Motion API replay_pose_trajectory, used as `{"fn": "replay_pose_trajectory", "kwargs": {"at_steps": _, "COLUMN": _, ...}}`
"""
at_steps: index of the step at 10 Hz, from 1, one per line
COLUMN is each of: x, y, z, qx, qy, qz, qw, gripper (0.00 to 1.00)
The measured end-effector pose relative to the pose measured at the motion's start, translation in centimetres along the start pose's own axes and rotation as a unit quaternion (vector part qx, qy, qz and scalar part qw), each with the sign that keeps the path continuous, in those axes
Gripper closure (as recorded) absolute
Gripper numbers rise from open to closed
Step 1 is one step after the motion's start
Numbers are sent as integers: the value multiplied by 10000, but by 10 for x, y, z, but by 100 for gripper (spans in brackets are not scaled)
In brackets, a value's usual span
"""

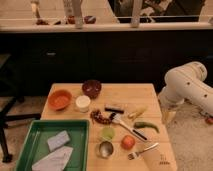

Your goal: Place banana in plastic cup

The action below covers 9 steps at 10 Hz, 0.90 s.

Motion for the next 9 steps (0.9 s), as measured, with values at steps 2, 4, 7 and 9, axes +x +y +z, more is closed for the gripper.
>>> {"fn": "replay_pose_trajectory", "kwargs": {"at_steps": 2, "x": 0, "y": 0, "z": 0, "qx": 0, "qy": 0, "qz": 0, "qw": 10000, "gripper": 20}}
{"fn": "replay_pose_trajectory", "kwargs": {"at_steps": 4, "x": 0, "y": 0, "z": 0, "qx": 13, "qy": -8, "qz": 4, "qw": 10000, "gripper": 20}}
{"fn": "replay_pose_trajectory", "kwargs": {"at_steps": 7, "x": -5, "y": -4, "z": 3, "qx": 195, "qy": -152, "qz": -343, "qw": 9991, "gripper": 20}}
{"fn": "replay_pose_trajectory", "kwargs": {"at_steps": 9, "x": -21, "y": -16, "z": 15, "qx": 372, "qy": -334, "qz": -1110, "qw": 9926, "gripper": 20}}
